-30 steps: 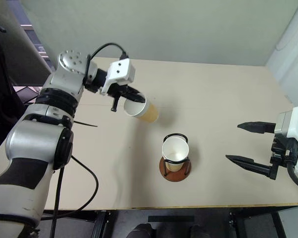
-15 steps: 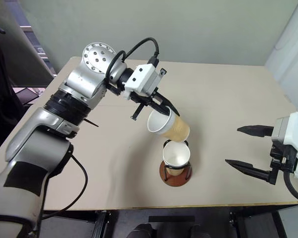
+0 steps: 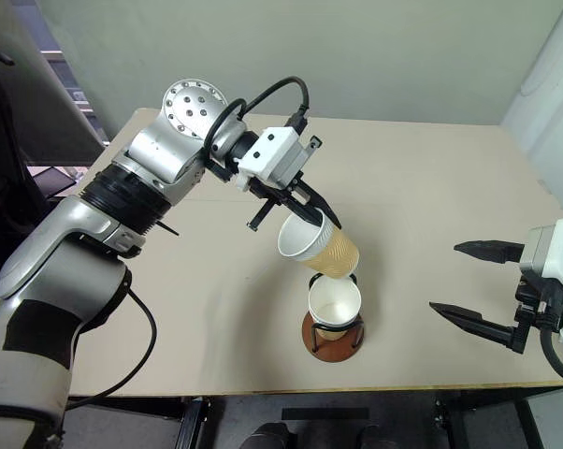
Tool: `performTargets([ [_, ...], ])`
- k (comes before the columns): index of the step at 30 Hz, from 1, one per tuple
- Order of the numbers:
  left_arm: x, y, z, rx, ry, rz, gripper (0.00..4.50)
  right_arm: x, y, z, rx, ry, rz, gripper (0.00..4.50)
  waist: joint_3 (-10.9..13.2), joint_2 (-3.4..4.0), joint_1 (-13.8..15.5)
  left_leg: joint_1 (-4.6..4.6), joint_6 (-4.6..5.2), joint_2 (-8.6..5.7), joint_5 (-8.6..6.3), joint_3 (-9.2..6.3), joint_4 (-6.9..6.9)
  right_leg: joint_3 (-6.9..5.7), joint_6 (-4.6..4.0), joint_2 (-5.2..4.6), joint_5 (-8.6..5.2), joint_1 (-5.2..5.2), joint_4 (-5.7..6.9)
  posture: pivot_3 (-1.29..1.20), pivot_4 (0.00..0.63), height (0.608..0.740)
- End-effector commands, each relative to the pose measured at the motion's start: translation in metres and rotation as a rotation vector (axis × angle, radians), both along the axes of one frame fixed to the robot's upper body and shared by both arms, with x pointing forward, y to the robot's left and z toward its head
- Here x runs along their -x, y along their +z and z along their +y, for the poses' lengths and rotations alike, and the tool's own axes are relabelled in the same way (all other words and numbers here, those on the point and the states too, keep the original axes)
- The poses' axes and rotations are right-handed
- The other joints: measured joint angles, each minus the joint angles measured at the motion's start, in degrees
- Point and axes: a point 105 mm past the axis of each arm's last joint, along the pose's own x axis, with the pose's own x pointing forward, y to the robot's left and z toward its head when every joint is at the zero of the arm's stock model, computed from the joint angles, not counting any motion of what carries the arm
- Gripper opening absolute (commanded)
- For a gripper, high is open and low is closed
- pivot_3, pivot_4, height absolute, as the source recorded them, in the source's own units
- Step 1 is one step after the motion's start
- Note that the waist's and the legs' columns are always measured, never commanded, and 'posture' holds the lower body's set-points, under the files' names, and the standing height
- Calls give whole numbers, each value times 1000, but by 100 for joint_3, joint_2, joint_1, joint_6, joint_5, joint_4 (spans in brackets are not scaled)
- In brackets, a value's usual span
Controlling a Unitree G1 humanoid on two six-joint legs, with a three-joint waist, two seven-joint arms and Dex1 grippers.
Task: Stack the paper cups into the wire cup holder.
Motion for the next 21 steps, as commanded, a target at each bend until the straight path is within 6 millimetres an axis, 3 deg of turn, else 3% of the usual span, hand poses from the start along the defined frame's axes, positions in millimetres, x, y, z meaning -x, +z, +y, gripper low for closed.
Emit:
performTargets([
  [1, 22, 20, -2, -17, -113, -83, 19, 0, 6, 2, 17, -4, -51, 4500, 0, 0, 3, -4, 0, 0, 0, -1, 0, -1, 0, 0, 0, -3, -2, 0, 150, 740],
  [9, 33, 7, 4, -98, -177, -116, 19, -3, 5, 4, 18, -10, -56, 4500, 0, 2, -5, -5, 5, -4, 2, -6, -2, 7, 1, -10, 0, -3, -3, 0, 150, 740],
  [12, 31, -4, 3, -146, -187, -120, 19, -2, 6, 5, 18, -9, -59, 4500, 0, 2, 0, -4, 5, -4, 2, -7, -3, 8, 1, -11, 0, -2, -1, 0, 150, 740],
  [21, 30, -14, -6, -194, -225, -135, 19, 3, 9, 1, 29, -28, -63, 4500, 0, 2, 1, -14, 6, -7, 3, -12, -4, 8, 1, -16, 0, -3, -5, 0, 150, 740],
])
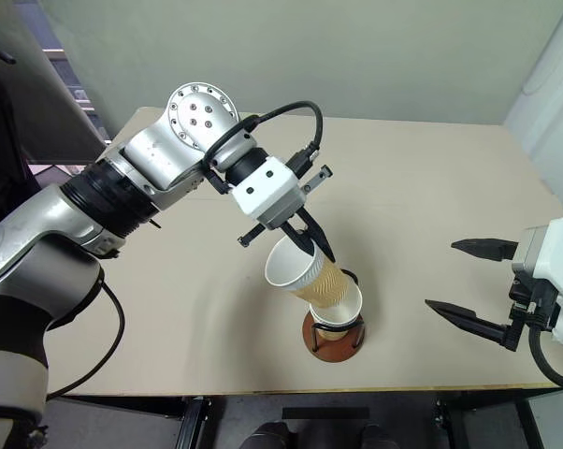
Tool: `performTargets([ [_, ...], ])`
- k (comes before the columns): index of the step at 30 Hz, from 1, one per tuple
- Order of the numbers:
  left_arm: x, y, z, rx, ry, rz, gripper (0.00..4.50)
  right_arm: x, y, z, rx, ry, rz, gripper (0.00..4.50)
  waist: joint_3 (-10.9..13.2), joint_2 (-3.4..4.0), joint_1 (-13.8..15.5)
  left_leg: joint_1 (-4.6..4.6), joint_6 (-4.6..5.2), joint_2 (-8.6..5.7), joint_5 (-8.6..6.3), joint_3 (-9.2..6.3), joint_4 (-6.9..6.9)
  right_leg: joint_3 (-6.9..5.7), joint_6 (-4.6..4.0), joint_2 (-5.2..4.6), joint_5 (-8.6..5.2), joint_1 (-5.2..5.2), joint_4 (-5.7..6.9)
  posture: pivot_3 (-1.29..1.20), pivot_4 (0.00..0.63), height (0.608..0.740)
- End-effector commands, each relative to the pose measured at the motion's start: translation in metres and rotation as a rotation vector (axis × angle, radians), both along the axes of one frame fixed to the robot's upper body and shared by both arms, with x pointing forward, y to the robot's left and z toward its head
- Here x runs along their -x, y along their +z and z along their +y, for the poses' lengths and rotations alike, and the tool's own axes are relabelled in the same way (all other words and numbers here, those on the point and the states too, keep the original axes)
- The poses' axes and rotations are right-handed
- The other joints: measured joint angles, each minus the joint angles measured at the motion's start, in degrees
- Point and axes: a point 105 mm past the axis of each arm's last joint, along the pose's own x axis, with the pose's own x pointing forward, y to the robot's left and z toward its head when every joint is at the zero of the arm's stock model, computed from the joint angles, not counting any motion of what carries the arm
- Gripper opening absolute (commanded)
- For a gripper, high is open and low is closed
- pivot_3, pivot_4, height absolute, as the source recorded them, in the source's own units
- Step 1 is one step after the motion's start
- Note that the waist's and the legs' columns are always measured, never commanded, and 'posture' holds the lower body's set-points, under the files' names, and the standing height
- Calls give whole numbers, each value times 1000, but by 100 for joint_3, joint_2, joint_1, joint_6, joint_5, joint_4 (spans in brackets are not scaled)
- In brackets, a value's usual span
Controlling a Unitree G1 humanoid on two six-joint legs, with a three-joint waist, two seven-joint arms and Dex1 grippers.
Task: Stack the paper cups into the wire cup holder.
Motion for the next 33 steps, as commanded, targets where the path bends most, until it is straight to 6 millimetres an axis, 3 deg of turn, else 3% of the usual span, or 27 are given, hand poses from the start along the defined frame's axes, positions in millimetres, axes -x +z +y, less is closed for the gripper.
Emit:
performTargets([
  [1, 4, 6, -3, -24, -55, -51, 19, 4, 9, -1, 20, -12, -46, 4500, 0, 0, 1, -2, 0, 0, 0, -1, 0, -1, 0, 0, 0, -1, -2, 0, 150, 740],
  [13, 1, 2, -12, -26, -75, -66, 19, 7, 8, 0, 23, -30, -45, 4500, 0, 0, 4, -9, 0, -2, 0, -2, 2, -2, 1, 0, 0, -3, -1, 0, 150, 740],
  [16, 2, 3, -12, -28, -77, -69, 687, 7, 8, 0, 23, -33, -45, 4500, 0, 0, 5, -9, 0, -3, 0, -2, 2, -2, 1, -2, 1, -3, -1, 0, 150, 740],
  [22, 2, 2, -12, -31, -84, -84, 2776, 6, 8, -1, 23, -34, -48, 4500, 0, 0, 5, -9, 0, -3, 0, -2, 2, -2, 1, -2, 1, -3, -1, 0, 150, 740],
  [33, -8, 20, -31, 95, -53, -102, 2776, 2, 8, 0, 23, -25, -49, 4500, 0, 0, 15, -13, 0, -4, 0, 0, 4, -3, 2, -2, 1, -3, 0, 0, 150, 740],
])
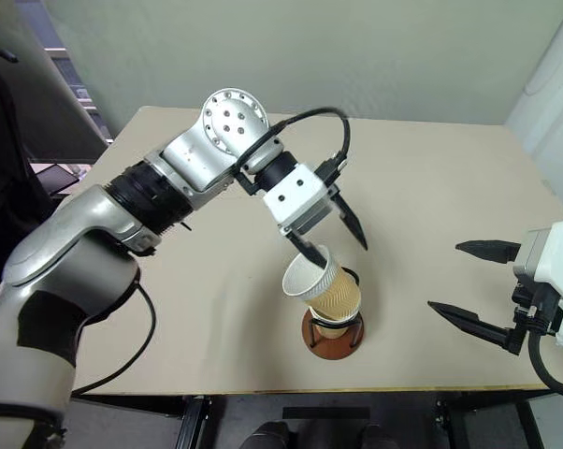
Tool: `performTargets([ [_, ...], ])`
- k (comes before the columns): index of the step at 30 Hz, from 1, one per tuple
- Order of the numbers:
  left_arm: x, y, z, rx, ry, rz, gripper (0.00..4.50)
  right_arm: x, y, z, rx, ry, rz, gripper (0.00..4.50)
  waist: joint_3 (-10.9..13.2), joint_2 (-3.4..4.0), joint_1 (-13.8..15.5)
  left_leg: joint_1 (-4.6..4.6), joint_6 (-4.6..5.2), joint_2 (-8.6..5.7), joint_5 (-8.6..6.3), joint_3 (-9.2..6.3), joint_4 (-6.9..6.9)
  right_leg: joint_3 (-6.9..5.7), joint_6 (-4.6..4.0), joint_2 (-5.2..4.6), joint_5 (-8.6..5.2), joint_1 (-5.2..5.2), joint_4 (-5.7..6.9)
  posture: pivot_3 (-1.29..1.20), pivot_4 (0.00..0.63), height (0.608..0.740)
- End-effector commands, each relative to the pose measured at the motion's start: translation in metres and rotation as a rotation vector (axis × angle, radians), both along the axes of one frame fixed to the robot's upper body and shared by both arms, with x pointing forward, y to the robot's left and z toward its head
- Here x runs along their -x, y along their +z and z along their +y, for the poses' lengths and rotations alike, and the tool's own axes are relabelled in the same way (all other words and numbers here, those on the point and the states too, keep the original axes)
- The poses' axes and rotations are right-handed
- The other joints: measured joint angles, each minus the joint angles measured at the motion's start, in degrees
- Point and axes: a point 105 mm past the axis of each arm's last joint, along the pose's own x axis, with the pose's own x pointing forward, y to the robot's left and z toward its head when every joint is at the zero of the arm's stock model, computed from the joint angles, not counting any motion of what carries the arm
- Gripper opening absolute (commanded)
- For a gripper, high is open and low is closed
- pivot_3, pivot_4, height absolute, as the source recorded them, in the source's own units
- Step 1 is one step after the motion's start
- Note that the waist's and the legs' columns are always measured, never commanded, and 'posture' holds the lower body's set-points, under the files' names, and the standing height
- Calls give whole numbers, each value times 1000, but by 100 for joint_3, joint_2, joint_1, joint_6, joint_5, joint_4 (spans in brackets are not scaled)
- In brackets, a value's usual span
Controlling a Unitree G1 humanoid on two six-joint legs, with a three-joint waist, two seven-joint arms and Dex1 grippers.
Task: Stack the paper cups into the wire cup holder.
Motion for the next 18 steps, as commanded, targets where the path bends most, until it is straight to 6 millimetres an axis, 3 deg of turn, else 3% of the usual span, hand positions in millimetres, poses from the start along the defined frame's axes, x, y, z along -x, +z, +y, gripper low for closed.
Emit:
performTargets([
  [1, 1, 20, -4, 56, -13, -38, 2776, -2, 6, 0, 6, 0, -40, 4500, 0, 0, -1, 0, 0, 0, 0, 2, 0, 1, 1, 0, 0, 0, 1, 0, 150, 740],
  [7, 0, 26, -9, 96, -8, -31, 2776, -4, 6, -1, 11, 3, -40, 4500, 0, 0, 1, -1, 0, 0, 0, 4, 0, 0, 4, 2, 2, 0, 1, 0, 150, 740],
  [12, -9, 36, -2, 148, 65, -7, 2776, -6, 6, -2, 12, 13, -32, 4500, 0, 0, 1, -1, 0, 0, 0, 3, 0, 0, 5, 2, 3, 0, 0, 0, 150, 740],
  [15, -27, 37, 24, 177, 204, 27, 2776, -11, 3, -4, 8, 33, -12, 4500, -2, 3, -9, 2, 1, 1, 0, 7, 1, 0, 5, 2, 3, -3, 0, 0, 150, 740],
  [18, -40, 33, 69, 211, 380, 112, 2776, -17, 2, -8, -2, 72, 14, 4500, -8, 18, -76, 9, -1, 6, 2, 14, -2, -5, 6, 8, 3, -6, 4, 0, 150, 740],
])
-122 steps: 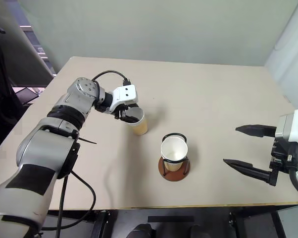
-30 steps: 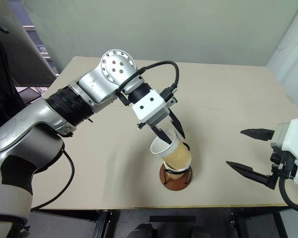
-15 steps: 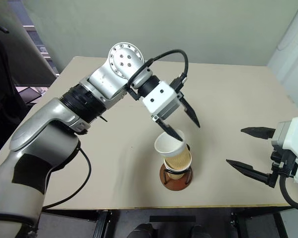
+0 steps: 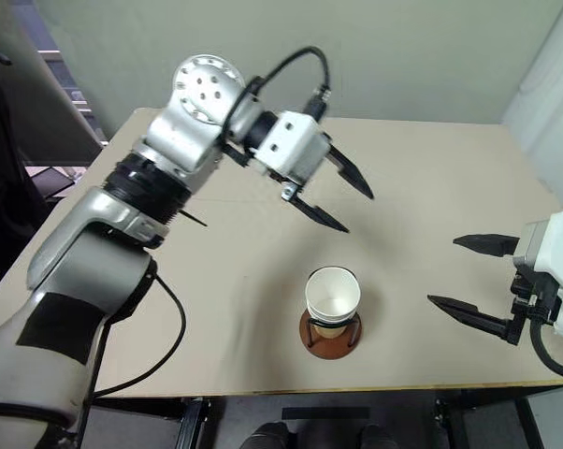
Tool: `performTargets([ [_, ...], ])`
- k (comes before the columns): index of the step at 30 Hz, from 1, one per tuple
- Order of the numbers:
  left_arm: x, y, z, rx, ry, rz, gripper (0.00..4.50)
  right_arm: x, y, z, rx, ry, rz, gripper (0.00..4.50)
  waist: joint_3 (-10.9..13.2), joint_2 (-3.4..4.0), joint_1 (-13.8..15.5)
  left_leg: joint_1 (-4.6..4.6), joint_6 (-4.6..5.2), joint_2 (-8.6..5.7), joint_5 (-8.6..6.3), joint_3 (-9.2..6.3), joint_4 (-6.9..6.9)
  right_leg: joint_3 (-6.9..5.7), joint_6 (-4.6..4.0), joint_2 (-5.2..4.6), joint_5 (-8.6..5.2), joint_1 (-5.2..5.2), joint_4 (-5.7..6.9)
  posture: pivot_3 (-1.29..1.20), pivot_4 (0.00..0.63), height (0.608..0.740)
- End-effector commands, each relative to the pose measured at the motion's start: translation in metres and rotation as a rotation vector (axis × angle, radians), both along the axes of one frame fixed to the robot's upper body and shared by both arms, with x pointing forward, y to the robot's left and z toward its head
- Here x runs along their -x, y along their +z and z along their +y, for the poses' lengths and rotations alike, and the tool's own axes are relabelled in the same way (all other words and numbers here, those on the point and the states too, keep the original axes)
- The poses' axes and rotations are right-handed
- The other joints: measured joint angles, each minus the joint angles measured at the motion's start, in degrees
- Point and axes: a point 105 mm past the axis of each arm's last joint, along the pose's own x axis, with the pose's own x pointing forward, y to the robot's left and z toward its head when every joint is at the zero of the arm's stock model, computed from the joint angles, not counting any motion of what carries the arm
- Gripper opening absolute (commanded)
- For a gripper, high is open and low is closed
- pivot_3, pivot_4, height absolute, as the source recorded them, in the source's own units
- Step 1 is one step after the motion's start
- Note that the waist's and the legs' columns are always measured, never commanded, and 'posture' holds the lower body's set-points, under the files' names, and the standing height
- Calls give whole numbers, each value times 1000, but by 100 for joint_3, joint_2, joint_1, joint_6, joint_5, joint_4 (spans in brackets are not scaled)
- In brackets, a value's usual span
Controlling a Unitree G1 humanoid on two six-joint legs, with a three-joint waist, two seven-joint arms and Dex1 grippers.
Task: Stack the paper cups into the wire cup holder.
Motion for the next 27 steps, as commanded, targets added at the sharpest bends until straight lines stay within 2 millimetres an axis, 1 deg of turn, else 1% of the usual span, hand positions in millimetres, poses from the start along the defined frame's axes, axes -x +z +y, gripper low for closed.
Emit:
performTargets([
  [1, -11, 3, 56, 58, 193, 115, 2776, -8, 3, -7, 12, 40, 4, 4500, -3, 12, -47, 1, -2, 1, 2, 7, -2, -2, 1, 4, 0, -6, 5, 0, 150, 740],
  [2, -15, 0, 77, 76, 269, 155, 2776, -12, 2, -11, 16, 42, 12, 4500, -4, 13, -57, 0, -5, 4, 4, 9, -4, -5, 1, 6, 0, -13, 8, 0, 150, 740],
  [4, -17, -4, 101, 94, 359, 198, 2776, -17, 1, -17, 22, 46, 19, 4500, -4, 15, -62, -3, -7, 5, 7, 8, -4, -10, 1, 9, 1, -21, 9, 0, 150, 740],
  [6, -13, -12, 136, 146, 484, 288, 2776, -25, 2, -23, 9, 47, 23, 4500, -5, 16, -58, -7, -7, 3, 8, -5, -4, -12, 1, 7, 1, -25, 1, 0, 150, 740],
  [8, -6, -20, 164, 178, 593, 331, 2776, -32, 2, -31, -3, 28, 32, 4500, -7, 19, -54, -8, -7, -2, 9, -4, -10, -14, 0, 7, 0, -31, 1, 0, 150, 740],
  [10, 0, -26, 177, 190, 658, 337, 2776, -37, 1, -40, -8, 3, 40, 4500, -7, 18, -29, -9, -8, -2, 10, -9, -15, -15, -1, 5, 0, -32, -2, 0, 150, 740],
  [12, 17, -28, 200, 293, 742, 410, 2776, -40, 2, -44, -13, -4, 44, 4500, -6, 19, -5, -11, -9, -3, 10, -19, -16, -10, -4, 0, -2, -32, -6, 0, 150, 740],
  [14, 27, -33, 215, 350, 817, 451, 2776, -41, 0, -46, -11, -2, 61, 4500, -6, 19, -14, -11, -11, -4, 11, -13, -20, -14, -7, 4, -4, -36, -1, 0, 150, 740],
  [15, 30, -36, 218, 362, 845, 459, 2776, -42, -3, -47, -7, -1, 73, 4500, -6, 19, -13, -9, -12, -1, 12, -13, -21, -13, -10, 4, -5, -36, -2, 0, 150, 740],
  [17, 36, -46, 235, 416, 941, 485, 2776, -50, -10, -46, -28, -20, 119, 4500, -7, 19, -16, -6, -18, 2, 15, -16, -20, -9, -17, 4, -9, -33, 5, 0, 150, 740],
  [18, 39, -49, 239, 447, 963, 506, 2776, -52, -11, -46, -32, -13, 132, 4500, -7, 20, -34, -1, -23, 3, 18, -15, -19, -8, -20, 5, -7, -33, 9, 0, 150, 740],
  [21, 49, -57, 240, 474, 986, 551, 2776, -57, -11, -48, -20, -4, 142, 4500, -6, 17, -35, 34, -26, 3, 22, -9, -17, 2, -49, 2, -22, -12, 53, 0, 150, 740],
  [24, 58, -63, 243, 491, 1018, 566, 2776, -60, -8, -51, -14, 2, 135, 4500, -6, 17, -37, 61, -27, 1, 22, -8, -16, 10, -124, 0, -65, -2, 90, 0, 150, 740],
  [27, 61, -65, 245, 506, 1041, 565, 2776, -60, -7, -53, -15, 4, 139, 4500, -6, 17, -42, 77, -32, 6, 22, -6, -24, 9, -137, 6, -72, 3, 104, 0, 150, 740],
])
